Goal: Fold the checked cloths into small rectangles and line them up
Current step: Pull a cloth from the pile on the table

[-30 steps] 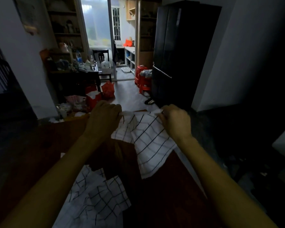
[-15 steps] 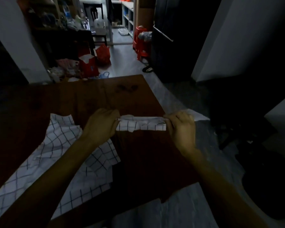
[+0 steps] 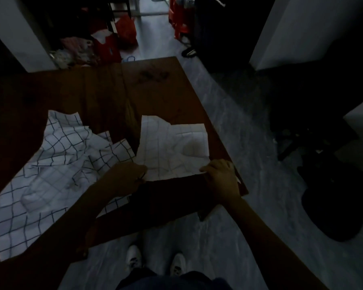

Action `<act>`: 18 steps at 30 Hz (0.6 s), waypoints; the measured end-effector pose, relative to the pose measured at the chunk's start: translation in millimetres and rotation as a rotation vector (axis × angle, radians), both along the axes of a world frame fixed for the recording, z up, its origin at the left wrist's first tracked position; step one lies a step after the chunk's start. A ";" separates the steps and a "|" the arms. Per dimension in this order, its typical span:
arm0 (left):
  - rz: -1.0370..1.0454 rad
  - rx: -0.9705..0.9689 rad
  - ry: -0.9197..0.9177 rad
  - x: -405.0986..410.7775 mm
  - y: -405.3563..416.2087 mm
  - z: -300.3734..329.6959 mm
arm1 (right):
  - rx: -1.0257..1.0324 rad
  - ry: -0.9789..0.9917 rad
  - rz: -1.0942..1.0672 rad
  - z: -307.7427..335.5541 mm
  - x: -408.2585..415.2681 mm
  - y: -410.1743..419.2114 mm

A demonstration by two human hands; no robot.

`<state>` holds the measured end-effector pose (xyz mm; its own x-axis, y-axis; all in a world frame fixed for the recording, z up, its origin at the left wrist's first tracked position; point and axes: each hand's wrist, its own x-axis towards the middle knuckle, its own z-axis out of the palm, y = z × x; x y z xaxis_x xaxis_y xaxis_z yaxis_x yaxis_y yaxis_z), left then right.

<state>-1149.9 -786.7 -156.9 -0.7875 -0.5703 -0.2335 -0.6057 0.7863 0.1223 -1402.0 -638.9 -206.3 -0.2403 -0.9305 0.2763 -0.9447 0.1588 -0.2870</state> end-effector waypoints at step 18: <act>0.087 -0.446 0.495 -44.9 -46.8 68.2 | -0.408 0.011 -0.120 94.0 -49.8 -49.7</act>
<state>-1194.8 -833.5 -88.7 -0.6878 -0.5947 0.4162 -0.6252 0.7767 0.0765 -1451.8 -688.5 -112.3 -0.3355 -0.7097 0.6195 -0.9298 0.1436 -0.3390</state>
